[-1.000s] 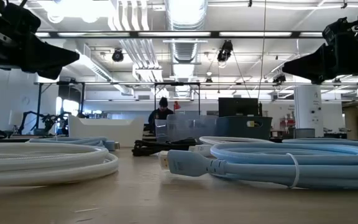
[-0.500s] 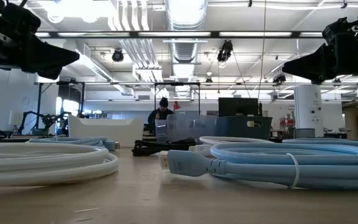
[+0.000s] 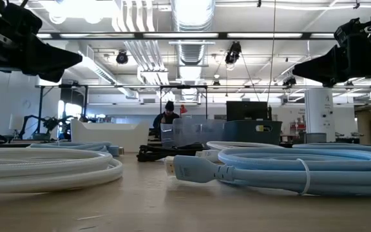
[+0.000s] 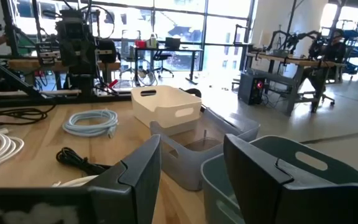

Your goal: Pick & Place USB Port

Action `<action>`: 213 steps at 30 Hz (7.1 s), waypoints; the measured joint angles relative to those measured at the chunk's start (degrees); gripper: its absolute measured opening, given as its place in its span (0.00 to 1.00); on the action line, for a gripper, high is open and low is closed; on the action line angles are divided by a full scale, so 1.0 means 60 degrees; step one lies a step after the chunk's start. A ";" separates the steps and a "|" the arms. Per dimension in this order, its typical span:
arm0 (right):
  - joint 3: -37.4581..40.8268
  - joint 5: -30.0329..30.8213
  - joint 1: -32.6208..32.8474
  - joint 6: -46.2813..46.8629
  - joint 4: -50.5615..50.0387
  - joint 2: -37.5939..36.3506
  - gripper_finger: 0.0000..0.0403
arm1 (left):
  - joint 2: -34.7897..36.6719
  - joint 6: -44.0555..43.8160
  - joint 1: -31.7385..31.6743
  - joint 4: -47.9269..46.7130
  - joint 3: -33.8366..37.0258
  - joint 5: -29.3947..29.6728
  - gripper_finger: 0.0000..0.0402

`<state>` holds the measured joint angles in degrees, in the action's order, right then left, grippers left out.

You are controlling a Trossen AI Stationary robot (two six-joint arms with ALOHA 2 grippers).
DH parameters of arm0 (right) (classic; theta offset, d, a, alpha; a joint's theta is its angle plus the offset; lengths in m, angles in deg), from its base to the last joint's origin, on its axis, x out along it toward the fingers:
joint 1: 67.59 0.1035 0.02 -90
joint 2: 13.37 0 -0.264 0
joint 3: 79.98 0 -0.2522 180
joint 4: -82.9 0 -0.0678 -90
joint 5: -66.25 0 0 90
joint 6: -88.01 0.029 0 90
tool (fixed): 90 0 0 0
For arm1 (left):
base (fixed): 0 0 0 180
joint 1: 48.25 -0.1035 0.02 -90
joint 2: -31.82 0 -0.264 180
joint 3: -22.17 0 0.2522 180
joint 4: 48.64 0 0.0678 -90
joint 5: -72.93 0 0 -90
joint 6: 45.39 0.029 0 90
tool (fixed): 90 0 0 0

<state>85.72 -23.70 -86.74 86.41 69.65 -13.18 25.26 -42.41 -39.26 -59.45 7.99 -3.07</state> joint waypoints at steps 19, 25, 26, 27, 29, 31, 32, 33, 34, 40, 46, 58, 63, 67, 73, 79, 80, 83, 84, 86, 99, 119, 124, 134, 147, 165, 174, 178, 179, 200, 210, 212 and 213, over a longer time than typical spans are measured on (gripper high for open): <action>0.0000 0.0000 0.0002 -0.0008 0.0000 0.0000 0.42 | 0.0001 0.0000 0.0004 0.0002 0.0000 0.0000 0.12; 0.0000 0.0000 0.0000 0.0005 0.0000 0.0000 0.42 | 0.0000 0.0000 0.0004 0.0002 0.0002 0.0000 0.12; 0.0000 0.0000 0.0002 0.0009 0.0000 0.0000 0.42 | 0.0003 0.0000 0.0004 0.0002 0.0000 0.0000 0.12; 0.0000 0.0000 0.0003 0.0000 0.0000 0.0000 0.42 | 0.0003 0.0000 0.0010 0.0000 0.0002 0.0000 0.12; 0.0000 0.0000 0.0000 -0.0001 0.0000 0.0000 0.42 | 0.0003 0.0000 0.0011 0.0002 -0.0001 0.0002 0.12; 0.0000 0.0000 0.0002 0.0003 0.0000 0.0000 0.42 | 0.0003 0.0000 0.0011 0.0000 0.0002 0.0000 0.12; 0.0000 0.0000 0.0000 -0.0008 0.0000 0.0000 0.42 | 0.0003 0.0000 0.0011 0.0002 0.0003 0.0000 0.12; 0.0000 0.0000 0.0001 -0.0006 0.0000 0.0000 0.42 | 0.0003 0.0000 0.0011 0.0002 0.0002 0.0000 0.12; 0.0000 0.0000 0.0002 0.0008 0.0000 0.0000 0.42 | 0.0003 0.0000 0.0011 0.0000 -0.0001 0.0000 0.12; 0.0000 0.0000 0.0003 0.0003 0.0000 0.0000 0.42 | 0.0003 0.0000 0.0011 0.0002 -0.0001 0.0000 0.12; 0.0000 0.0000 0.0000 -0.0008 0.0000 0.0000 0.42 | 0.0001 0.0000 0.0007 0.0000 0.0001 0.0000 0.12; 0.0000 0.0000 0.0002 0.0007 0.0000 0.0000 0.42 | 0.0002 0.0000 0.0000 0.0000 0.0002 0.0000 0.12; 0.0000 0.0000 0.0002 -0.0003 0.0000 0.0000 0.42 | 0.0003 0.0000 0.0000 0.0000 0.0001 0.0000 0.12; 0.0000 0.0000 0.0003 0.0004 0.0000 0.0000 0.42 | -0.0001 0.0000 0.0000 -0.0001 0.0000 0.0000 0.12; 0.0000 0.0000 0.0003 -0.0008 0.0000 0.0000 0.42 | -0.0001 0.0000 0.0004 0.0001 0.0001 0.0000 0.12; 0.0000 0.0000 0.0001 0.0009 0.0000 0.0000 0.42 | -0.0001 0.0000 0.0004 0.0002 -0.0001 0.0000 0.12; 0.0000 0.0000 0.0004 0.0007 0.0000 0.0000 0.42 | -0.0001 0.0000 0.0004 -0.0001 -0.0001 0.0000 0.12; 0.0000 0.0000 0.0002 0.0000 0.0000 0.0000 0.42 | 0.0001 0.0000 0.0004 0.0000 0.0001 0.0000 0.12; 0.0000 0.0000 0.0002 0.0008 0.0000 0.0000 0.42 | 0.0002 0.0000 0.0004 0.0002 0.0002 0.0000 0.12; 0.0000 0.0000 0.0000 -0.0052 0.0012 0.0000 0.42 | 0.0003 0.0000 0.0011 -0.0002 -0.0001 0.0000 0.12; 0.0000 0.0022 0.0004 0.2846 0.0475 -0.0011 0.42 | 0.0000 -0.0164 0.0011 0.0052 0.0000 0.0000 0.12; 0.0000 0.0614 0.0000 0.3124 0.1040 0.0182 0.42 | -0.0072 -0.1930 0.0000 0.0624 0.0003 0.0070 0.13; 0.0000 0.0768 0.0004 0.2447 0.1063 0.0352 0.42 | -0.0310 -0.1884 0.0000 0.0875 -0.0080 0.0511 0.26; 0.0000 -0.0133 0.0003 0.1474 0.2271 0.1376 0.42 | -0.2502 -0.2048 0.0000 0.0049 -0.1014 0.1748 0.57; 0.0000 -0.1052 0.0003 0.0431 0.4511 0.3709 0.41 | -0.6665 -0.3549 -0.0154 -0.2858 -0.2902 0.1892 0.57; -0.0633 -0.1578 0.0063 0.1247 0.3835 0.5035 0.50 | -1.0492 -0.2491 -0.1814 -0.2972 -0.4158 0.1062 0.57; -0.0930 -0.1523 0.0073 0.1510 0.3476 0.5790 0.54 | -1.1119 -0.2499 -0.1810 -0.2955 -0.4157 0.0822 0.40; -0.0969 -0.1519 0.0073 0.2132 0.3504 0.5949 0.54 | -1.1184 -0.2618 -0.1803 -0.3003 -0.4291 0.0623 0.18; -0.0969 -0.1520 0.0073 0.2219 0.3490 0.5987 0.54 | -1.1180 -0.2652 -0.1804 -0.3068 -0.4367 0.0638 0.15; -0.0951 -0.1514 0.1044 0.3102 0.4091 0.7069 0.54 | -1.0863 -0.0190 -0.2816 -0.5441 -0.8704 0.7996 0.17; -0.0943 -0.1501 0.1111 0.3485 0.4409 0.7832 0.54 | -1.1375 0.0313 -0.5387 -0.4109 -0.7371 0.7703 0.18; -0.0943 -0.1498 0.1111 0.3469 0.4551 0.7937 0.54 | -1.1576 0.0897 -0.5725 -0.3178 -0.7057 0.7299 0.19; -0.0943 -0.1497 0.1111 0.3450 0.4612 0.7972 0.54 | -1.1697 0.1186 -0.5856 -0.2615 -0.6929 0.7065 0.19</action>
<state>80.06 -32.68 -80.08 107.11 97.32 34.65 -44.92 -35.29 -74.40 -75.14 -33.59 39.32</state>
